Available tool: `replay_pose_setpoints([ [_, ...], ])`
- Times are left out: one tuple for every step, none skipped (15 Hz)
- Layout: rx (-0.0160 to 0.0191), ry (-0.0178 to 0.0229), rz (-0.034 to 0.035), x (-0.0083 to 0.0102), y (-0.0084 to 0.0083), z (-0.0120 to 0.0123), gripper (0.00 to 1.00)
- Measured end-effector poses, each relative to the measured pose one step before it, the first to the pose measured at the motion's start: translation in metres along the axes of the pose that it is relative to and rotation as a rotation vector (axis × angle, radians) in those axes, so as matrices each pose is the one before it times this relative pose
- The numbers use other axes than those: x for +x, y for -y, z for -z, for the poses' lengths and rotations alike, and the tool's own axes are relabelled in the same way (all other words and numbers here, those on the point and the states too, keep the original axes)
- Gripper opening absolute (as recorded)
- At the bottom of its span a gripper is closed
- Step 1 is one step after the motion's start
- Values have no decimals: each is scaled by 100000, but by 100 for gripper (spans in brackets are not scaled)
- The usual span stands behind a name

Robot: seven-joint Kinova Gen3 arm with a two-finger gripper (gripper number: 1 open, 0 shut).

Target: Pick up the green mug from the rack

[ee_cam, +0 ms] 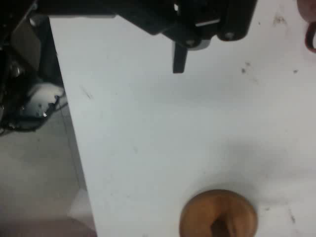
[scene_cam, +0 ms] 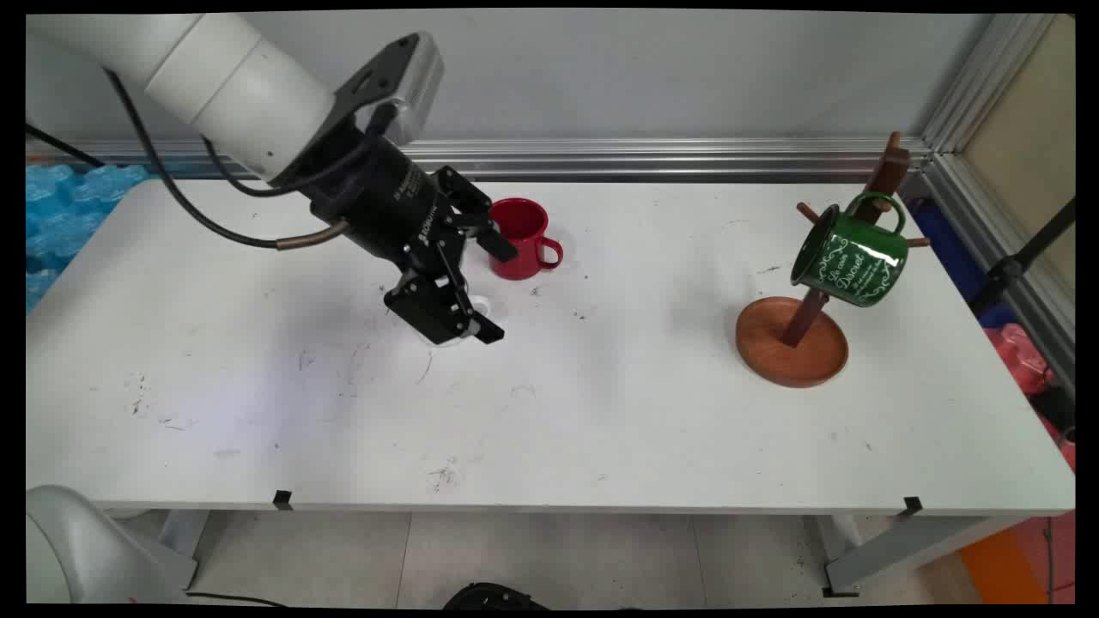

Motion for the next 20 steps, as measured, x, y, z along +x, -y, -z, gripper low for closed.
replay_pose_setpoints([
  [567,-966,2064,-28,-80,123,100],
  [699,-1387,1870,90,31,-23,100],
  [562,-1156,1354,157,78,-162,100],
  [589,-1480,1431,287,148,-347,100],
  [494,-1536,872,370,173,-450,100],
  [216,-1007,488,267,142,-384,100],
  [149,-972,234,313,177,-472,100],
  [163,-1125,268,379,237,-608,100],
  [290,-1345,355,431,302,-710,100],
  [282,-1336,398,417,336,-778,100],
  [236,-1027,222,308,284,-653,100],
  [193,-1230,171,350,336,-806,100],
  [13,-1148,-93,333,320,-859,100],
  [-79,-942,42,262,277,-753,100],
  [-138,-1265,229,307,317,-893,100],
  [-244,-1357,251,320,306,-925,100],
  [-317,-1232,287,290,261,-793,100],
  [-398,-1411,490,304,295,-928,100],
  [-708,-1387,713,279,242,-915,100],
  [-853,-1251,748,233,240,-860,100],
])
